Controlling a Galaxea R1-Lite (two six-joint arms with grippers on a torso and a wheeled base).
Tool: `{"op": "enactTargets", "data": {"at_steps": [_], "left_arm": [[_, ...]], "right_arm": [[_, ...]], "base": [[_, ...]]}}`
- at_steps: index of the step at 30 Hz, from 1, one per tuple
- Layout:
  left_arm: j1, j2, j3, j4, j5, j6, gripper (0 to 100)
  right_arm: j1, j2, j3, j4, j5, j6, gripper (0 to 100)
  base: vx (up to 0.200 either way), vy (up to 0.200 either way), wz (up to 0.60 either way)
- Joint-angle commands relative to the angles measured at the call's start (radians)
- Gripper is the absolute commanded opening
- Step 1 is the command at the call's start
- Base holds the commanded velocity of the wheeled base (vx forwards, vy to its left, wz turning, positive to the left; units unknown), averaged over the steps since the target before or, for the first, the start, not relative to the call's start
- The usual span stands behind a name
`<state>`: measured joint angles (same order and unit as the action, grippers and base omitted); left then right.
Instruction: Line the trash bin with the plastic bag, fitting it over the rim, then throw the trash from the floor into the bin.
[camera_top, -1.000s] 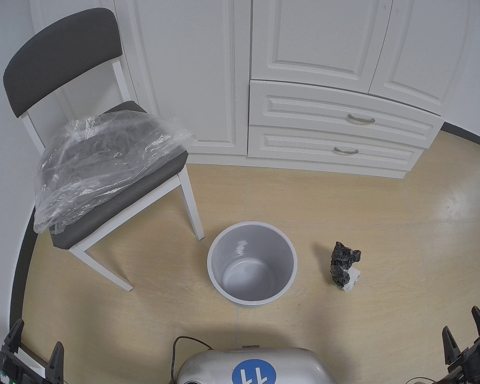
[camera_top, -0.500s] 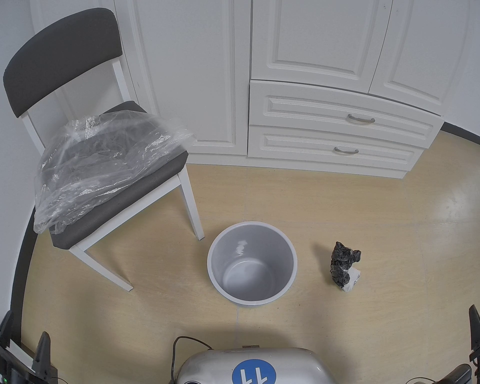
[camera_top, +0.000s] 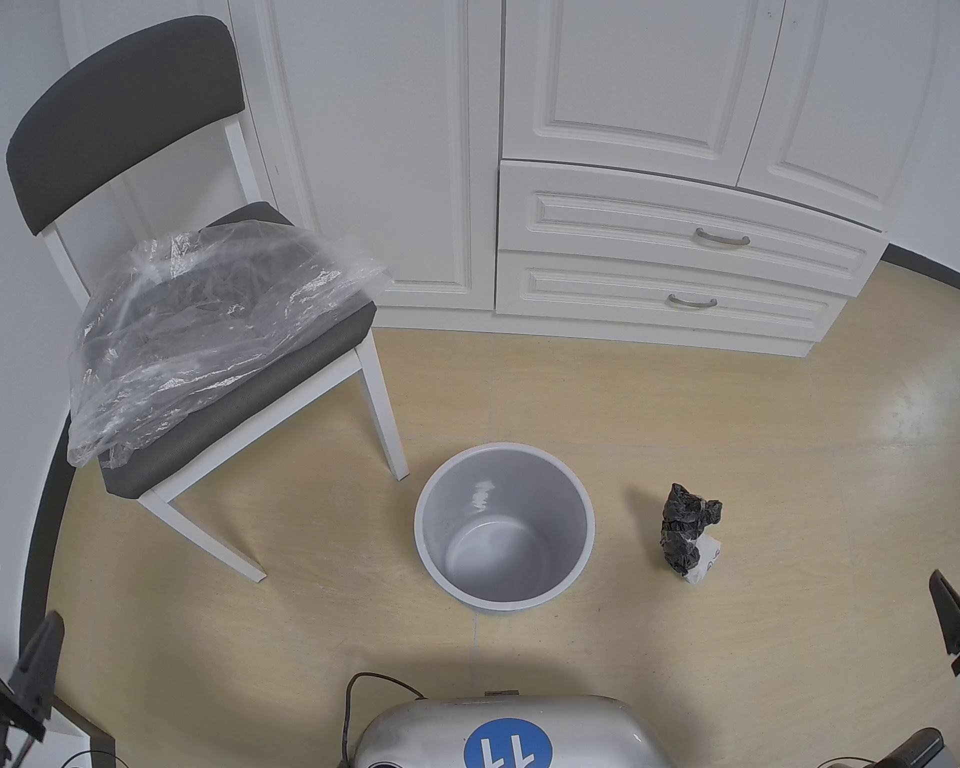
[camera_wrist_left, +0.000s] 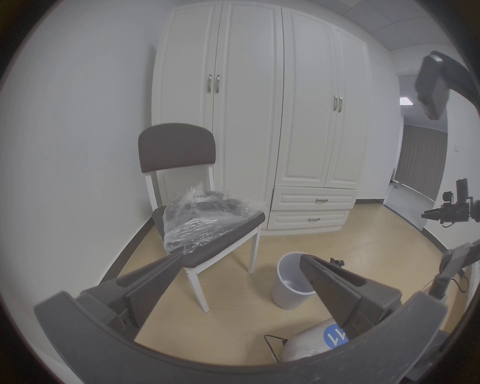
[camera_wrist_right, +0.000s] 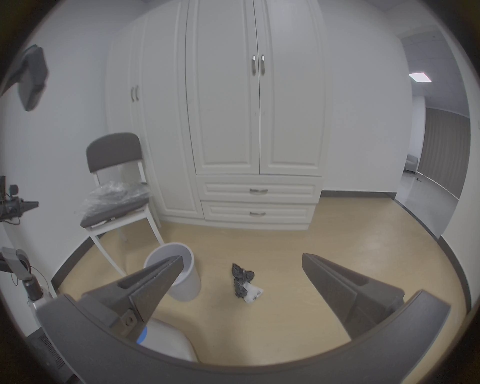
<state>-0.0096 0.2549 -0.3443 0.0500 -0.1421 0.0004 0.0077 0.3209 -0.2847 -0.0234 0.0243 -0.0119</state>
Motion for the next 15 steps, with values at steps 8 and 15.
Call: {"op": "enactTargets", "data": {"at_steps": [8,15], "left_arm": [[0.013,0.656,-0.335,0.019,0.168,0.116,100],[0.013,0.63,-0.291,-0.102,0.248,0.247,100]], "right_arm": [[-0.009,0.554,-0.309,-0.073,-0.11,-0.094,100],[0.097,0.477,-0.277,-0.268,-0.191,-0.051,100]], "base": [[0.0,0.0,0.0],[0.0,0.0,0.0]]}}
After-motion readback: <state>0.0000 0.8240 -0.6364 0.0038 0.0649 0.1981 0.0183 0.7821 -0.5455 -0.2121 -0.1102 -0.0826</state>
